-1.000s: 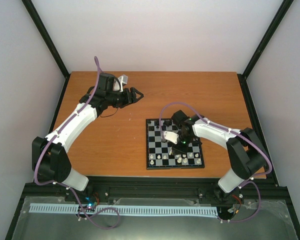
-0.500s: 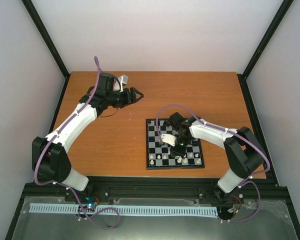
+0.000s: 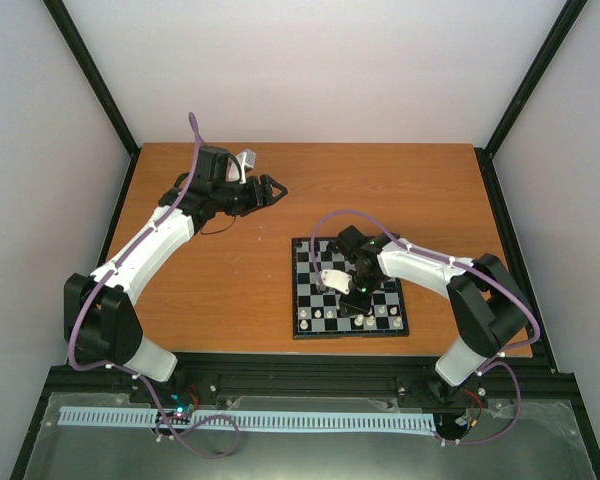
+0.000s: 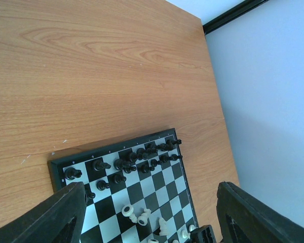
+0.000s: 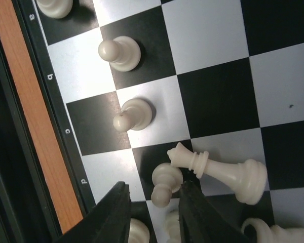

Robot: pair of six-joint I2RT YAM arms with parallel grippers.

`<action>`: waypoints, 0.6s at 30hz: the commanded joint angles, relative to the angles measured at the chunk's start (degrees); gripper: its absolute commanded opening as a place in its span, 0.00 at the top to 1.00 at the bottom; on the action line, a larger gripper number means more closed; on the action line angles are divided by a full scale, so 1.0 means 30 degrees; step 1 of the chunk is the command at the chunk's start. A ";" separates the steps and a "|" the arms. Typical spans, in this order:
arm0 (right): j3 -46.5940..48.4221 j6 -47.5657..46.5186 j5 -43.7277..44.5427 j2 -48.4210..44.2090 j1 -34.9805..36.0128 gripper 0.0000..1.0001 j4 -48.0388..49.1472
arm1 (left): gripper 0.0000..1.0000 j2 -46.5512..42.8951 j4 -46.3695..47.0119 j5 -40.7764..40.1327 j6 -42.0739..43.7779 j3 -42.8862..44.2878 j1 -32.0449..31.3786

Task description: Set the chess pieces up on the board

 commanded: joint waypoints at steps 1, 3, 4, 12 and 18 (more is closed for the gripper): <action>0.1549 -0.1522 0.0187 -0.0729 0.0095 0.69 -0.1735 | 0.27 -0.0275 -0.0261 0.0303 0.0210 0.0756 0.0064; 0.2350 -0.2437 0.0567 -0.1195 0.0093 0.65 -0.2626 | 0.27 -0.0275 -0.0275 0.0320 0.0218 0.0756 0.0064; 0.2764 -0.2864 0.0785 -0.1358 0.0093 0.64 -0.2954 | 0.27 -0.0286 -0.0266 0.0340 0.0218 0.0756 0.0082; 0.3738 -0.8491 0.2260 -0.1473 0.0094 0.65 -0.3407 | 0.27 -0.0299 -0.0254 0.0311 0.0213 0.0727 0.0064; 0.3143 -1.2526 0.2969 -0.1544 0.0176 0.65 -0.1968 | 0.27 -0.0187 -0.0278 0.0283 0.0274 0.0726 0.0064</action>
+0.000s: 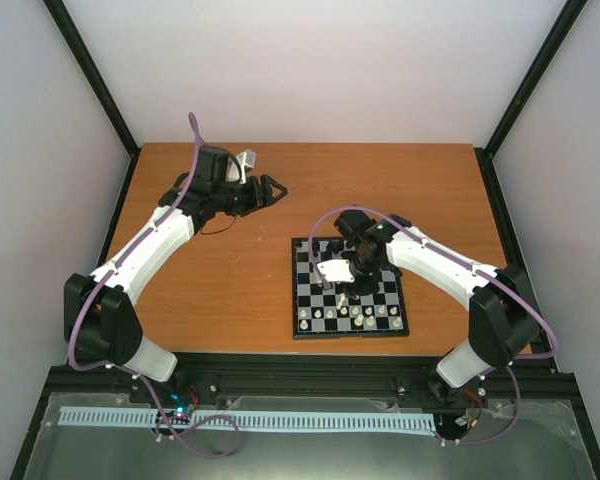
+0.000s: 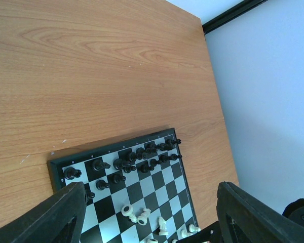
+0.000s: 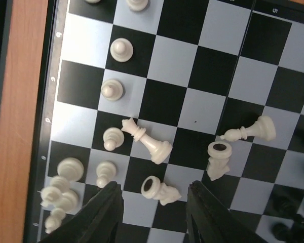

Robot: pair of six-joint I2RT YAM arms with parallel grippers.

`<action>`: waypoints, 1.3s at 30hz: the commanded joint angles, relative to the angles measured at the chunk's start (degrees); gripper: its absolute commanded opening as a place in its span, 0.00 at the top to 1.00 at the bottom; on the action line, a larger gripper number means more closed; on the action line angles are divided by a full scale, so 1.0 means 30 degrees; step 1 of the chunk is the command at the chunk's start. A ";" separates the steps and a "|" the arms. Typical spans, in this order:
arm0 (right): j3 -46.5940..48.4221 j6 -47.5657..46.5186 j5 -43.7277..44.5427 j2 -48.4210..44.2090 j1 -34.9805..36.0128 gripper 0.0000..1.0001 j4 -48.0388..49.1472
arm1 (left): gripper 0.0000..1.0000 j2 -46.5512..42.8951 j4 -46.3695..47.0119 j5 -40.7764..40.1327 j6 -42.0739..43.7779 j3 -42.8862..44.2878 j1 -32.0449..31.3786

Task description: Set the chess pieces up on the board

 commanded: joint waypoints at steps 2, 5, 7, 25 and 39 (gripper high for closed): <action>-0.0217 -0.4269 0.0899 0.0205 0.0266 0.65 0.0886 | 0.27 -0.0140 -0.0263 0.0236 0.0302 0.0725 0.0071; -0.0634 -0.4862 0.1759 0.0752 0.0579 0.65 0.1839 | 0.27 -0.0036 -0.0279 0.0259 0.0306 0.0747 0.0071; -0.0887 -0.5224 0.2237 0.1090 0.0759 0.65 0.2205 | 0.27 0.0038 -0.0310 0.0247 0.0302 0.0756 0.0071; -0.0653 -0.5675 0.2960 0.4020 0.1491 0.67 0.2275 | 0.27 0.0226 -0.0437 0.0227 0.0438 0.0844 0.0071; -0.0127 -0.4279 0.3260 0.4864 0.1492 0.80 0.2086 | 0.27 0.0223 -0.0416 0.0287 0.0394 0.0844 0.0071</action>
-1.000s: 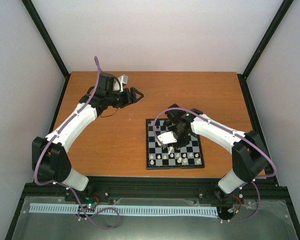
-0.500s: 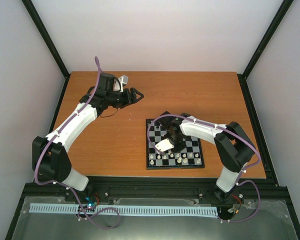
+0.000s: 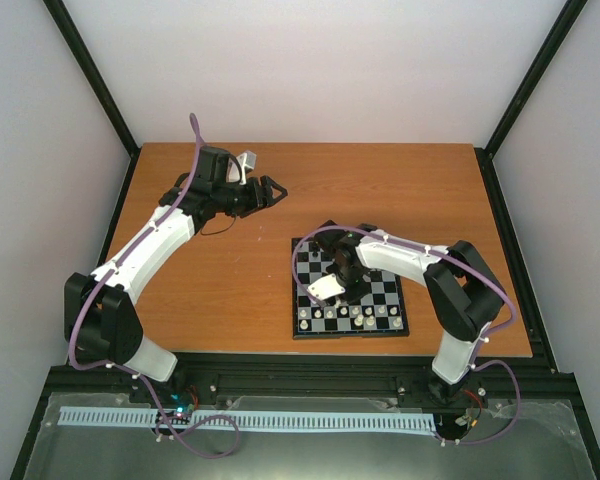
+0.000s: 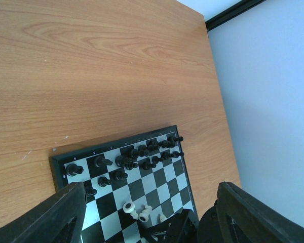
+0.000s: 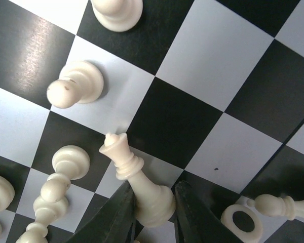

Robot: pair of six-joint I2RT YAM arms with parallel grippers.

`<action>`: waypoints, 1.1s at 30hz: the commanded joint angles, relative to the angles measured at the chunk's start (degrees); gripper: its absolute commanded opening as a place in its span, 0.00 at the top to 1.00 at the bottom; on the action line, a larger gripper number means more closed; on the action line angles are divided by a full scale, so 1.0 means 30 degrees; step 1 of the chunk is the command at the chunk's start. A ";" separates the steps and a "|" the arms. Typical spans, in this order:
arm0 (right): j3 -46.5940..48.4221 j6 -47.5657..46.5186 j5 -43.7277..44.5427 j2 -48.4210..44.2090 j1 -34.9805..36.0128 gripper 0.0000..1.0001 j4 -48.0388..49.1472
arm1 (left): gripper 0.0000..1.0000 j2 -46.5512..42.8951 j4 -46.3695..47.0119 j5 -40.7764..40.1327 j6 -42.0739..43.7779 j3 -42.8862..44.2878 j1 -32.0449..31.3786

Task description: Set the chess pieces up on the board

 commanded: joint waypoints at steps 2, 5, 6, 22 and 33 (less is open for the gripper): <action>0.0074 0.0636 0.0334 0.0605 0.0165 0.80 -0.0009 | 0.27 0.0135 -0.0124 0.0279 0.0328 0.0814 0.0071; 0.0239 0.1247 0.0149 0.0720 0.0109 0.81 0.0019 | 0.27 0.0103 -0.0122 0.0294 0.0306 0.0814 0.0071; 0.0327 0.1611 -0.0068 0.0769 0.0038 0.82 0.0007 | 0.27 0.0109 -0.0131 0.0282 0.0332 0.0815 0.0071; 0.0950 0.8649 -0.9392 -0.2503 -0.4772 0.84 -0.0651 | 0.30 -0.0306 0.0304 0.0015 0.0926 0.0646 0.0034; -0.0498 1.3760 -1.2683 -0.5629 -0.7374 0.84 0.0968 | 0.47 -0.0861 0.0571 -0.2189 0.1574 -0.0663 -0.4515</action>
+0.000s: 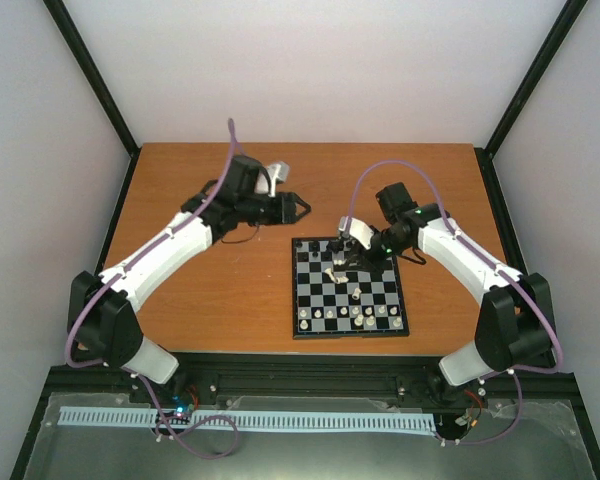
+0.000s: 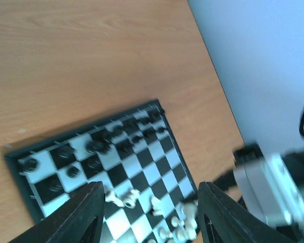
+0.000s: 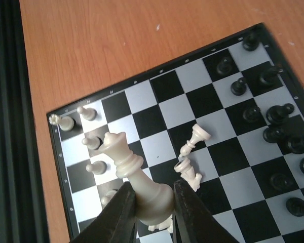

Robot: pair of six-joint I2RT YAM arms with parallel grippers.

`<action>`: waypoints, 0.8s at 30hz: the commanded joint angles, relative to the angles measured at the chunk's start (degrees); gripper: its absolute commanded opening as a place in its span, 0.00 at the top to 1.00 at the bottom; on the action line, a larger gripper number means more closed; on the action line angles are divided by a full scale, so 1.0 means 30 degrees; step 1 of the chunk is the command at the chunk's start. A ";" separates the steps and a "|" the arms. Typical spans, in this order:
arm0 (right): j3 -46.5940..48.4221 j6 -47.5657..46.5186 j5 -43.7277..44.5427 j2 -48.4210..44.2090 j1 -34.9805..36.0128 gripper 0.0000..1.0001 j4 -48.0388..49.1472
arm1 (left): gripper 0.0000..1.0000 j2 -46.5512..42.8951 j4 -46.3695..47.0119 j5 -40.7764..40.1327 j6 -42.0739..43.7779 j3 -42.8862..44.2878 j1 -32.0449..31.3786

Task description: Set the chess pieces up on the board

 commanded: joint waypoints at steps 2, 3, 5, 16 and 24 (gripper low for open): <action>-0.0440 0.2351 -0.3195 -0.0485 -0.1802 0.84 0.0477 | 0.47 -0.1994 0.3122 -0.0755 -0.0596 -0.3178 -0.2327; -0.0431 0.2295 -0.3604 -0.0292 -0.2058 0.84 0.0243 | 0.47 -0.2238 0.4035 -0.0702 -0.1053 -0.3947 -0.2601; -0.0353 0.2184 -0.4153 -0.0003 -0.2425 0.84 -0.0036 | 0.46 -0.2299 0.5371 -0.0511 -0.1528 -0.4899 -0.3188; -0.0279 0.2357 -0.4742 0.0215 -0.2540 0.84 -0.0020 | 0.50 0.0586 0.7609 0.1015 -0.2113 -0.4283 -0.5093; -0.0226 0.2229 -0.4946 0.0482 -0.2556 0.84 -0.0193 | 0.58 0.1606 0.7723 0.1465 -0.2266 -0.3701 -0.5698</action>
